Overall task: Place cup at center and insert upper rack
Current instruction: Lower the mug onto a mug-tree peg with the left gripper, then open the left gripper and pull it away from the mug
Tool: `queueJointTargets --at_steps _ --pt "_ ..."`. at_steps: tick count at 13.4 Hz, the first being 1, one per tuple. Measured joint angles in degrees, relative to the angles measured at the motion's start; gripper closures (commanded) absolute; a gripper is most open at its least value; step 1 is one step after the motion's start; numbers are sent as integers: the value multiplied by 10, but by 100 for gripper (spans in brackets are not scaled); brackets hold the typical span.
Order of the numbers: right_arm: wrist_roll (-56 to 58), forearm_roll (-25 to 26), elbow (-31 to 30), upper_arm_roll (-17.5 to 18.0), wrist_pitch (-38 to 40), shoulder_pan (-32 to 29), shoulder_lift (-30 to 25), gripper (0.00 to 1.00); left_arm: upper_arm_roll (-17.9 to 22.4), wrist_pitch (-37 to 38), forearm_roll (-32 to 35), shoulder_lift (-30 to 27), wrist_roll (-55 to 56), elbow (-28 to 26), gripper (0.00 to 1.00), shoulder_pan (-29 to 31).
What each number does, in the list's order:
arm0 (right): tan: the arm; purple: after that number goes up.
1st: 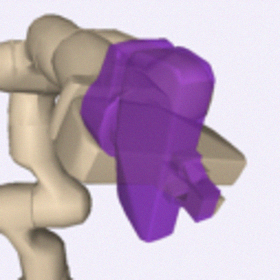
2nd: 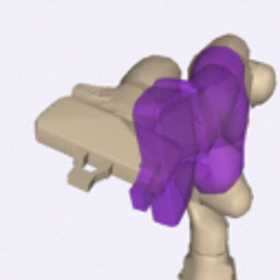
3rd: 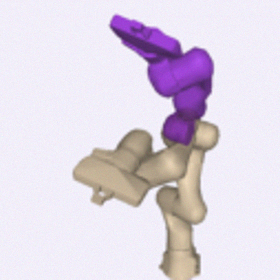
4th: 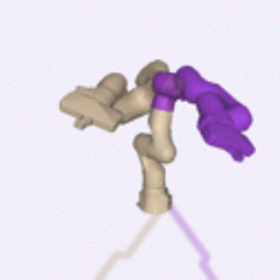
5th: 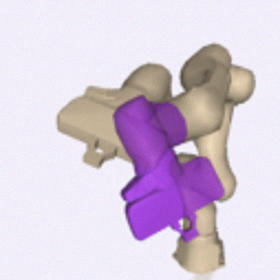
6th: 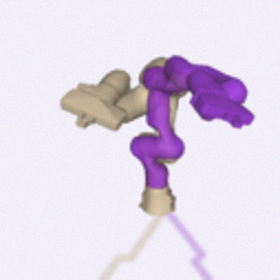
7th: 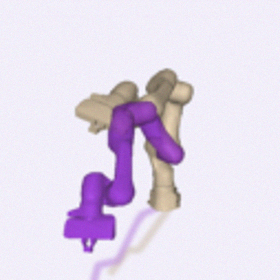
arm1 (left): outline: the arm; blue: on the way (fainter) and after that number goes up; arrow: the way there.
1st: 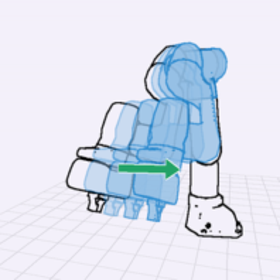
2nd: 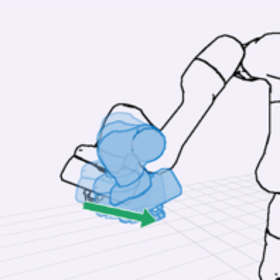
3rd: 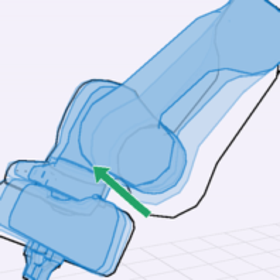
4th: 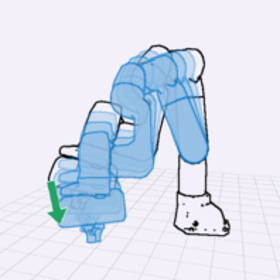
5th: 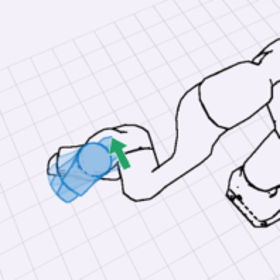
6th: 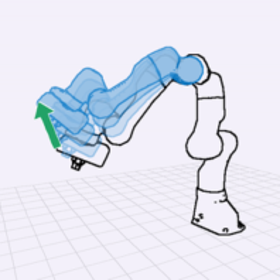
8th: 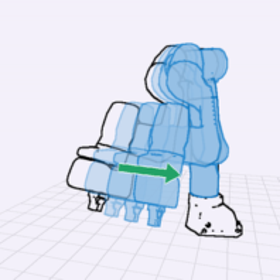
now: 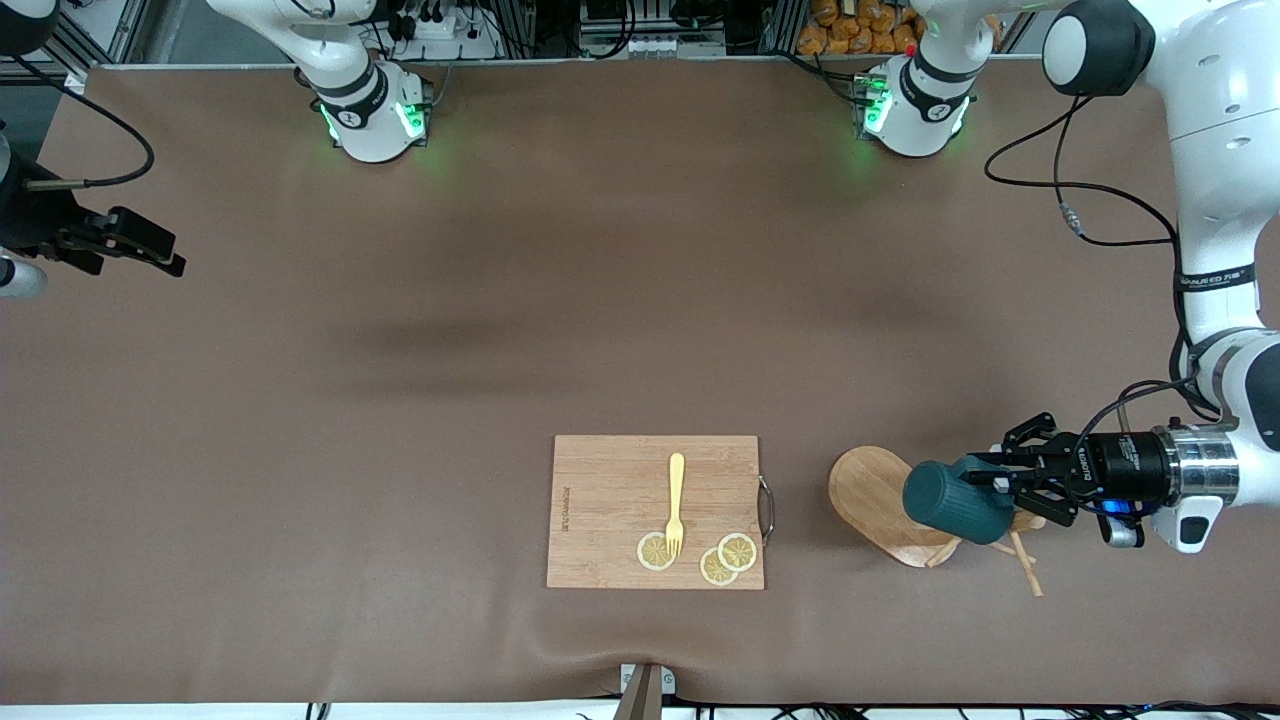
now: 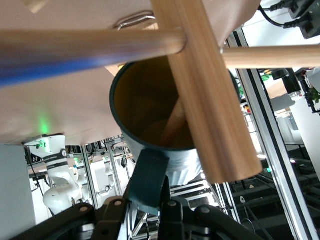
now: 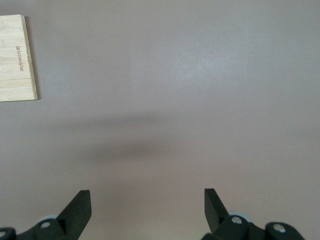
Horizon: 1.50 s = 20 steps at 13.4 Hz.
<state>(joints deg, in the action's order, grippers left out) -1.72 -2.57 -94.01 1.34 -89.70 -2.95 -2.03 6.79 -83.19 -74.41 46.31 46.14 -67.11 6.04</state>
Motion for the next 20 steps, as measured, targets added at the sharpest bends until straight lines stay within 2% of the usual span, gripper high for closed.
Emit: queueJointTargets --at_steps 1,11,12,14,15,16,20 --pt "0 0 0 0 0 0 0 0 0 0 -3 1 0 0 93 0" --pt "0 0 0 0 0 1 0 0 0 3 -14 5 0 0 89 7" --pt "0 0 0 0 0 3 -1 0 0 3 -17 7 0 0 82 8" --pt "0 0 0 0 0 4 -1 0 0 3 -22 12 -3 0 57 8" --pt "0 0 0 0 0 4 -1 0 0 3 -25 14 -5 0 26 8" --pt "0 0 0 0 0 4 -1 0 0 3 -30 16 -7 0 0 8" --pt "0 0 1 0 0 4 -1 0 0 4 -47 16 -7 1 0 8"
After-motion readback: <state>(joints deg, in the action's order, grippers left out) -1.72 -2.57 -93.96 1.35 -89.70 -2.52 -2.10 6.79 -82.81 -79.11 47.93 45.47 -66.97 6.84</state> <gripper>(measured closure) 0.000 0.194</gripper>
